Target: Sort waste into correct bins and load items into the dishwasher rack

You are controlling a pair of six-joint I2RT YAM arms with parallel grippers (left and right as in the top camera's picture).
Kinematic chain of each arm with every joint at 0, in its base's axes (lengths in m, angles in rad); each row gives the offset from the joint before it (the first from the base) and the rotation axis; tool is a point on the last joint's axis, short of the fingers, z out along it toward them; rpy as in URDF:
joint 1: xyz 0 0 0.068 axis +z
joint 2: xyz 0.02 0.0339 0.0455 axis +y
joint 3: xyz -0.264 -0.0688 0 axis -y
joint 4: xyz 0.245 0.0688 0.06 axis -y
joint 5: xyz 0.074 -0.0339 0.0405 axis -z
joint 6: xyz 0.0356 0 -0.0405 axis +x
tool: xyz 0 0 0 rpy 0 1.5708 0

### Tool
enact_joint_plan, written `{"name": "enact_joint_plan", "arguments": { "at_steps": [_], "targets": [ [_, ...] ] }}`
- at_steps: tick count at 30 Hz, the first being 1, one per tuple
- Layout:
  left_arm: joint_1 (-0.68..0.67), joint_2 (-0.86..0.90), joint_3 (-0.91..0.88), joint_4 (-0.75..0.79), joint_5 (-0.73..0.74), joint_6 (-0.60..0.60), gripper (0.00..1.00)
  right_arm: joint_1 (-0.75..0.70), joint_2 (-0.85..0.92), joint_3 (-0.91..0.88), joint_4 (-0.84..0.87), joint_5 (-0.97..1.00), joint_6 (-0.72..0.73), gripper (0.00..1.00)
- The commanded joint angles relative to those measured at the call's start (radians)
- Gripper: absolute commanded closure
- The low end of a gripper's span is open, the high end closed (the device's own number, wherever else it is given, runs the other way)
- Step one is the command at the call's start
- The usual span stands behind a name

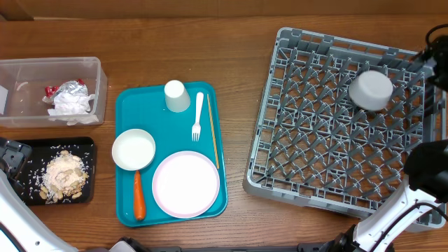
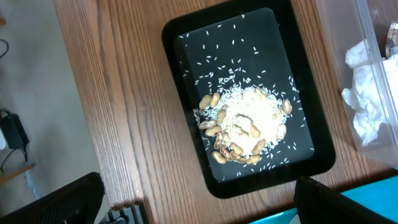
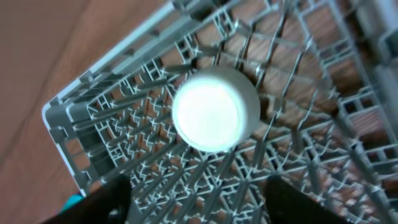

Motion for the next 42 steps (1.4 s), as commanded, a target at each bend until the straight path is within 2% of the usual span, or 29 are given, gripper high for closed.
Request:
{"name": "enact_joint_plan", "arguments": {
  "at_steps": [1, 5, 9, 12, 17, 20, 25, 27, 34, 42],
  "targets": [
    [0.001, 0.003, 0.021, 0.000, 0.004, -0.010, 0.00, 0.026, -0.057, 0.030, -0.003, 0.039, 0.030, 0.23],
    [0.001, 0.003, 0.021, 0.000, 0.004, -0.010, 0.00, 0.094, -0.107, 0.030, -0.003, 0.004, 0.006, 0.20],
    [0.001, 0.003, 0.021, 0.000, 0.004, -0.010, 0.00, 0.224, -0.137, 0.029, -0.003, -0.010, -0.010, 0.18],
    [0.001, 0.003, 0.021, 0.000, 0.004, -0.010, 0.00, 0.369, -0.138, 0.022, -0.003, -0.006, -0.025, 0.00],
    [0.001, 0.003, 0.021, 0.000, 0.004, -0.010, 0.00, 0.599, -0.138, -0.080, -0.003, 0.081, 0.011, 0.00],
    [0.001, 0.003, 0.021, 0.000, 0.004, -0.010, 0.00, 0.692, -0.138, -0.151, -0.003, 0.103, 0.023, 0.00],
    [0.001, 0.003, 0.021, 0.000, 0.004, -0.010, 0.00, 0.815, -0.138, -0.288, 0.026, 0.266, 0.151, 0.00],
    [0.001, 0.003, 0.021, 0.000, 0.004, -0.010, 0.00, 0.870, -0.138, -0.377, 0.076, 0.267, 0.170, 0.00],
    [0.001, 0.003, 0.021, 0.000, 0.004, -0.010, 0.00, 0.940, -0.138, -0.562, 0.206, 0.269, 0.249, 0.00],
    [0.001, 0.003, 0.021, 0.000, 0.004, -0.010, 0.00, 0.970, -0.137, -0.666, 0.290, 0.252, 0.270, 0.02]
  ]
}}
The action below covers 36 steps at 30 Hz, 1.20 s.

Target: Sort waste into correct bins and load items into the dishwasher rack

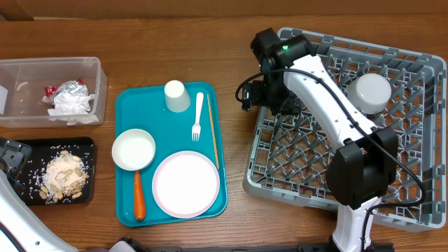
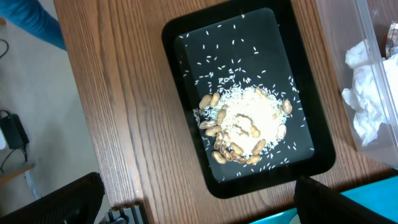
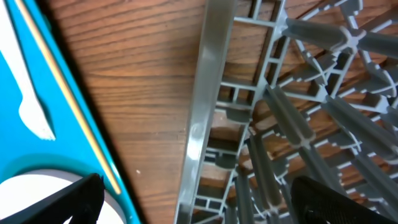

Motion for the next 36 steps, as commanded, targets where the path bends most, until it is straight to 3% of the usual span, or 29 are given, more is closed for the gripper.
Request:
{"name": "enact_joint_plan", "arguments": {
  "at_steps": [1, 10, 15, 19, 23, 25, 28, 36],
  "targets": [
    [0.001, 0.003, 0.021, 0.000, 0.004, -0.010, 0.00, 0.015, -0.030, -0.053, 0.031, 0.009, 0.035, 0.02],
    [0.001, 0.003, 0.021, 0.000, 0.004, -0.010, 0.00, 0.021, -0.030, -0.159, 0.119, 0.008, 0.038, 0.07],
    [0.001, 0.003, 0.021, 0.000, 0.004, -0.010, 0.00, 0.021, -0.030, -0.158, 0.124, 0.009, 0.037, 0.18],
    [0.001, 0.003, 0.021, 0.000, 0.004, -0.010, 0.00, 0.022, -0.030, -0.159, 0.131, 0.009, 0.033, 0.32],
    [0.001, 0.003, 0.021, 0.000, 0.004, -0.010, 0.00, 0.037, -0.030, -0.159, 0.148, 0.010, 0.002, 0.53],
    [0.001, 0.003, 0.021, 0.000, 0.004, -0.010, 0.00, 0.053, -0.030, -0.159, 0.156, 0.018, -0.023, 0.68],
    [0.001, 0.003, 0.021, 0.000, 0.004, -0.010, 0.00, 0.066, -0.030, -0.159, 0.157, 0.027, -0.045, 0.82],
    [0.001, 0.003, 0.021, 0.000, 0.004, -0.010, 0.00, 0.073, -0.030, -0.159, 0.142, 0.032, -0.159, 0.87]
  ]
}}
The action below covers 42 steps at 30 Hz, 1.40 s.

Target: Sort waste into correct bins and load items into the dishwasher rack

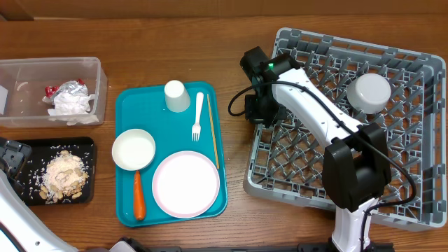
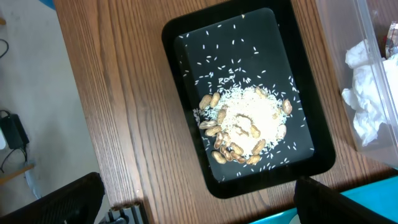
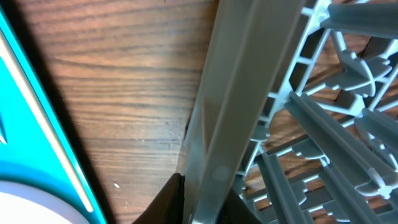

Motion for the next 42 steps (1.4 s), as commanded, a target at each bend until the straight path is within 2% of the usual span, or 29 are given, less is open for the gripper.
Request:
{"name": "enact_joint_plan", "arguments": {
  "at_steps": [1, 3, 10, 15, 19, 23, 30, 42],
  "targets": [
    [0.001, 0.003, 0.021, 0.000, 0.004, -0.010, 0.00, 0.018, -0.030, 0.002, 0.002, -0.005, -0.144, 0.91],
    [0.001, 0.003, 0.021, 0.000, 0.004, -0.010, 0.00, 0.018, -0.030, 0.002, -0.012, -0.002, -0.182, 0.96],
    [0.001, 0.003, 0.021, 0.000, 0.004, -0.010, 0.00, 0.018, -0.030, 0.002, -0.049, 0.013, -0.266, 0.96],
    [0.001, 0.003, 0.021, 0.000, 0.004, -0.010, 0.00, 0.018, -0.030, 0.002, -0.073, 0.112, -0.282, 0.96],
    [0.001, 0.003, 0.021, 0.000, 0.004, -0.010, 0.00, 0.018, -0.030, 0.002, -0.070, 0.134, -0.377, 0.96],
    [0.001, 0.003, 0.021, 0.000, 0.004, -0.010, 0.00, 0.018, -0.030, 0.002, -0.034, 0.180, -0.408, 0.96],
    [0.001, 0.003, 0.021, 0.000, 0.004, -0.010, 0.00, 0.018, -0.030, 0.002, -0.024, 0.150, -0.395, 0.96],
    [0.001, 0.003, 0.021, 0.000, 0.004, -0.010, 0.00, 0.018, -0.030, 0.002, 0.005, 0.151, -0.187, 0.96]
  ]
}}
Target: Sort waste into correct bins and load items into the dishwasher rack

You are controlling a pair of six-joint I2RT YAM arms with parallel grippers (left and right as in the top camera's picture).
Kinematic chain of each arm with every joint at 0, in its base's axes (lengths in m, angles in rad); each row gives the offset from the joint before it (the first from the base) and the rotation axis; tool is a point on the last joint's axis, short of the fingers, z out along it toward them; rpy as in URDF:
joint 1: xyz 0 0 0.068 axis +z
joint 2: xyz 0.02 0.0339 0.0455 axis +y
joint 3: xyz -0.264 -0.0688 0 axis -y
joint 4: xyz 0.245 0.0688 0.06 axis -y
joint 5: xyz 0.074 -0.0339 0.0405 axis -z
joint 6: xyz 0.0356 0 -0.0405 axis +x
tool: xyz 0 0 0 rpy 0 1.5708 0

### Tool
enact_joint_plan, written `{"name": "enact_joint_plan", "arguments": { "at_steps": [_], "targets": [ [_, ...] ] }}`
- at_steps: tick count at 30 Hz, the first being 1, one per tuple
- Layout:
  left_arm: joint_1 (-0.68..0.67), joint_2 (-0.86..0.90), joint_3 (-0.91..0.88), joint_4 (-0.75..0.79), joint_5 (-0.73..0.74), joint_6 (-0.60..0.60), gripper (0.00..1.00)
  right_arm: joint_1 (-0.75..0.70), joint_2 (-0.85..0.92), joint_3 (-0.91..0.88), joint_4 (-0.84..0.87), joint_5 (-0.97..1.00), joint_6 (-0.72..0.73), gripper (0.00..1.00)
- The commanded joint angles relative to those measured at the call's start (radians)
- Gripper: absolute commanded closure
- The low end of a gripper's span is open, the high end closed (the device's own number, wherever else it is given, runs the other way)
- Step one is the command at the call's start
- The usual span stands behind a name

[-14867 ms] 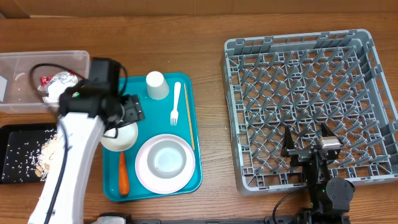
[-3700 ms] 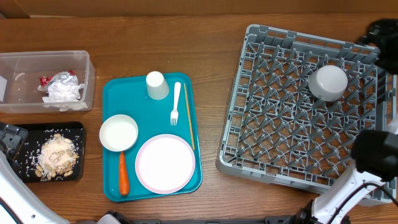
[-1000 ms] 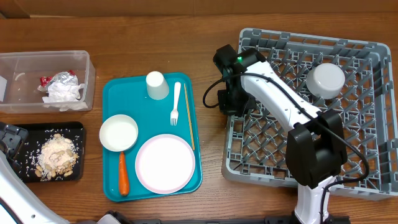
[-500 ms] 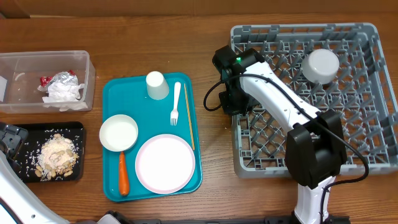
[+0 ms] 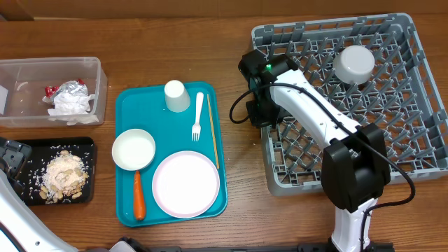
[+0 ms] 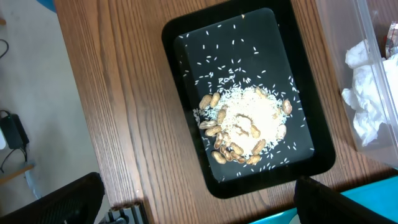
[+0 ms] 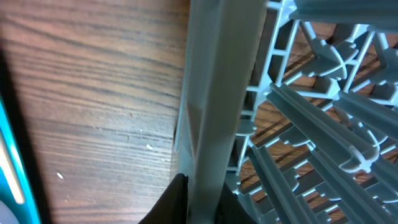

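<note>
The grey dishwasher rack (image 5: 378,133) lies on the right of the table with an upturned white cup (image 5: 353,64) in its far part. My right gripper (image 5: 260,115) is shut on the rack's left rim (image 7: 214,93), which runs between its dark fingers (image 7: 180,199). The teal tray (image 5: 133,105) holds a white cup (image 5: 176,96), fork (image 5: 198,115), chopstick (image 5: 213,131), bowl (image 5: 134,150), plate (image 5: 186,184) and carrot (image 5: 138,196). My left gripper (image 6: 199,199) hangs open at the table's left edge, over the black tray (image 6: 186,31).
A clear bin (image 5: 91,66) with crumpled foil and paper (image 5: 70,98) stands at the back left. The black tray (image 5: 87,143) in front of it holds rice and peanuts (image 5: 64,175). Bare wood separates the teal tray and the rack.
The rack has turned counter-clockwise in the overhead view: its far-left corner is further left, its near-left corner further right. The cup in it went up and left. My right gripper still grips the rim.
My right gripper was open over the upturned cup at the rack's far right. Then it was open at the rack's left rim, then shut on that rim. Now the rack sits turned, squarer to the table. The left arm stayed put over the black tray.
</note>
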Motion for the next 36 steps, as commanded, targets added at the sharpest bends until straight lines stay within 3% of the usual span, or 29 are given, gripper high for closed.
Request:
{"name": "enact_joint_plan", "arguments": {
  "at_steps": [1, 10, 17, 20, 25, 30, 34, 36],
  "targets": [
    [0.001, 0.003, 0.021, 0.000, 0.004, -0.010, 0.00, 0.005, -0.030, 0.004, 0.035, 0.031, 0.035, 0.96],
    [0.001, 0.003, 0.021, 0.000, 0.004, -0.010, 0.00, 0.005, -0.030, 0.004, 0.057, 0.033, 0.194, 0.96],
    [0.001, 0.003, 0.021, 0.000, 0.004, -0.010, 0.00, 0.005, -0.030, 0.004, 0.051, 0.030, 0.199, 0.93],
    [0.001, 0.003, 0.021, 0.000, 0.004, -0.010, 0.00, 0.005, -0.030, 0.005, 0.045, 0.030, 0.199, 0.71],
    [0.001, 0.003, 0.021, 0.000, 0.004, -0.010, 0.00, 0.005, -0.031, 0.054, -0.004, 0.030, 0.199, 0.62],
    [0.001, 0.003, 0.021, 0.000, 0.004, -0.010, 0.00, 0.005, -0.031, 0.198, -0.120, 0.030, 0.199, 0.46],
    [0.001, 0.003, 0.021, 0.000, 0.004, -0.010, 0.00, 0.005, -0.031, 0.338, -0.216, 0.030, 0.199, 0.02],
    [0.001, 0.003, 0.021, 0.000, 0.004, -0.010, 0.00, 0.005, -0.031, 0.417, -0.268, 0.023, 0.199, 0.00]
  ]
}}
